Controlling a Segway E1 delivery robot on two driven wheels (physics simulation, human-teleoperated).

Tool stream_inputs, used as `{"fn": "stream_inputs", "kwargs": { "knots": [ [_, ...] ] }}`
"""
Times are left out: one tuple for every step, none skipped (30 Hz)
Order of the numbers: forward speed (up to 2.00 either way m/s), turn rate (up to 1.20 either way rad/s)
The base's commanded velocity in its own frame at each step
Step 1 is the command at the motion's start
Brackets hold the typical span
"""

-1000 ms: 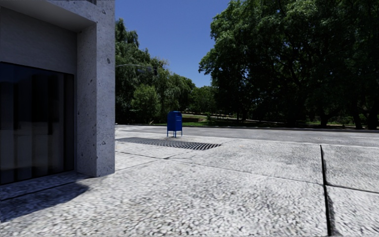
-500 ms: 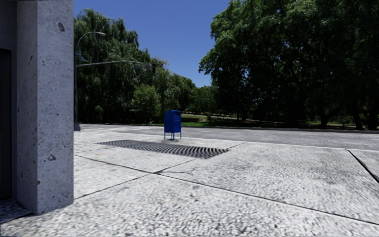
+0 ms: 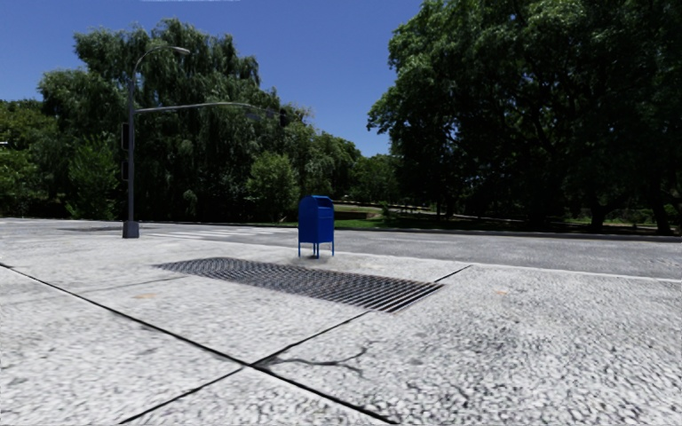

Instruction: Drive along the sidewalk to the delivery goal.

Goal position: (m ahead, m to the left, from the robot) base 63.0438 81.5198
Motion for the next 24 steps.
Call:
{"fn": "stream_inputs", "kwargs": {
  "knots": [
    [1.97, 0.35],
    [1.97, 0.36],
    [1.97, 0.36],
    [1.97, 0.36],
    [1.97, 0.37],
    [1.97, 0.38],
    [1.97, 0.39],
    [1.97, 0.39],
    [1.97, 0.39],
    [1.97, 0.39],
    [1.97, 0.39],
    [1.97, 0.39],
    [1.97, 0.39],
    [1.97, 0.39],
    [1.97, 0.39],
    [1.97, 0.39],
    [1.97, 0.39],
    [1.97, 0.39],
    [1.97, 0.39],
    [1.97, 0.39],
    [1.97, 0.39],
    [1.97, 0.39],
    [1.97, 0.39],
    [1.97, 0.39]
  ]
}}
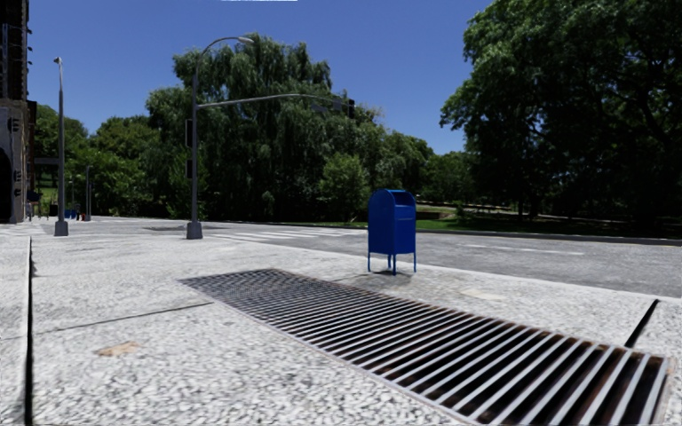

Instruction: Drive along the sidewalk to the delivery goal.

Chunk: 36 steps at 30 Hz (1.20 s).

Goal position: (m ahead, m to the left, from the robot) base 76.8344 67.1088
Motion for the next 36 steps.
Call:
{"fn": "stream_inputs", "kwargs": {
  "knots": [
    [1.97, 0.39],
    [1.97, 0.39],
    [1.97, 0.39],
    [1.97, 0.39],
    [1.97, 0.39],
    [1.97, 0.39],
    [1.97, 0.39],
    [1.97, 0.39],
    [1.97, 0.39],
    [1.96, 0.39],
    [1.96, 0.39],
    [1.96, 0.39],
    [1.96, 0.39],
    [1.96, 0.39],
    [1.9, 0.39],
    [1.82, 0.39],
    [1.79, 0.39],
    [1.79, 0.39],
    [1.78, 0.39],
    [1.76, 0.39],
    [1.75, 0.39],
    [1.75, 0.39],
    [1.74, 0.39],
    [1.74, 0.39],
    [1.74, 0.39],
    [1.74, 0.39],
    [1.74, 0.39],
    [1.74, 0.39],
    [1.74, 0.39],
    [1.74, 0.39],
    [1.74, 0.39],
    [1.74, 0.39],
    [1.74, 0.39],
    [1.74, 0.39],
    [1.74, 0.39],
    [1.74, 0.39]
  ]
}}
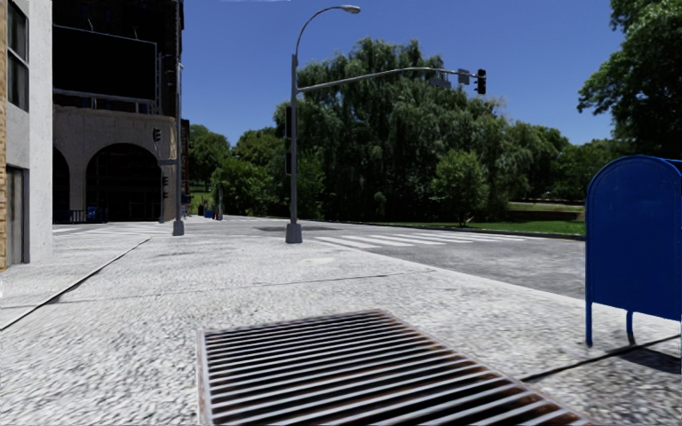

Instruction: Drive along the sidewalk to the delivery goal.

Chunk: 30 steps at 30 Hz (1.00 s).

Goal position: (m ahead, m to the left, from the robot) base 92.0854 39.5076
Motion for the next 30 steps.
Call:
{"fn": "stream_inputs", "kwargs": {
  "knots": [
    [1.74, 0.39],
    [1.74, 0.39],
    [1.74, 0.39],
    [1.74, 0.39],
    [1.74, 0.39],
    [1.74, 0.39],
    [1.74, 0.39],
    [1.74, 0.39],
    [1.74, 0.39],
    [1.74, 0.39],
    [1.74, 0.39],
    [1.74, 0.39],
    [1.74, 0.39],
    [1.74, 0.39],
    [1.74, 0.39],
    [1.74, 0.39],
    [1.74, 0.39],
    [1.74, 0.39],
    [1.74, 0.39],
    [1.74, 0.39],
    [1.74, 0.39],
    [1.74, 0.39],
    [1.74, 0.39],
    [1.74, 0.39],
    [1.74, 0.39],
    [1.74, 0.39],
    [1.74, 0.39],
    [1.74, 0.39],
    [1.74, 0.39],
    [1.74, 0.39]
  ]
}}
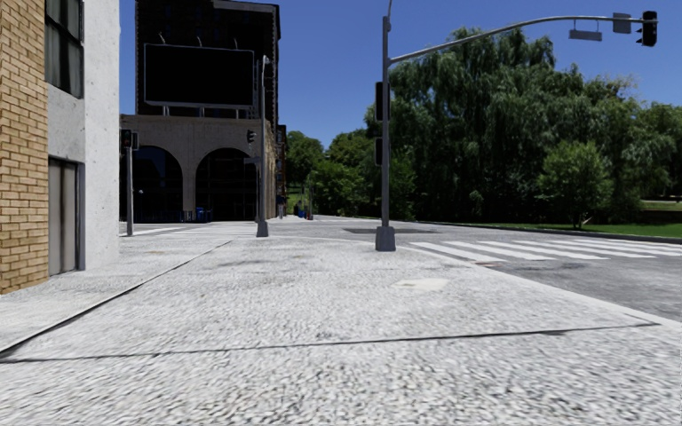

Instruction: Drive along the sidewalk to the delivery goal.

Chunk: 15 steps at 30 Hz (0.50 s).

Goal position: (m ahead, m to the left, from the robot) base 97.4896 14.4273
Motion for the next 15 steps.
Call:
{"fn": "stream_inputs", "kwargs": {
  "knots": [
    [1.74, 0.39],
    [1.74, 0.39],
    [1.74, 0.39],
    [1.74, 0.39],
    [1.74, 0.39],
    [1.74, 0.39],
    [1.74, 0.39],
    [1.74, 0.39],
    [1.74, 0.39],
    [1.74, 0.39],
    [1.74, 0.39],
    [1.74, 0.39],
    [1.74, 0.39],
    [1.75, 0.39],
    [1.76, 0.39]
  ]
}}
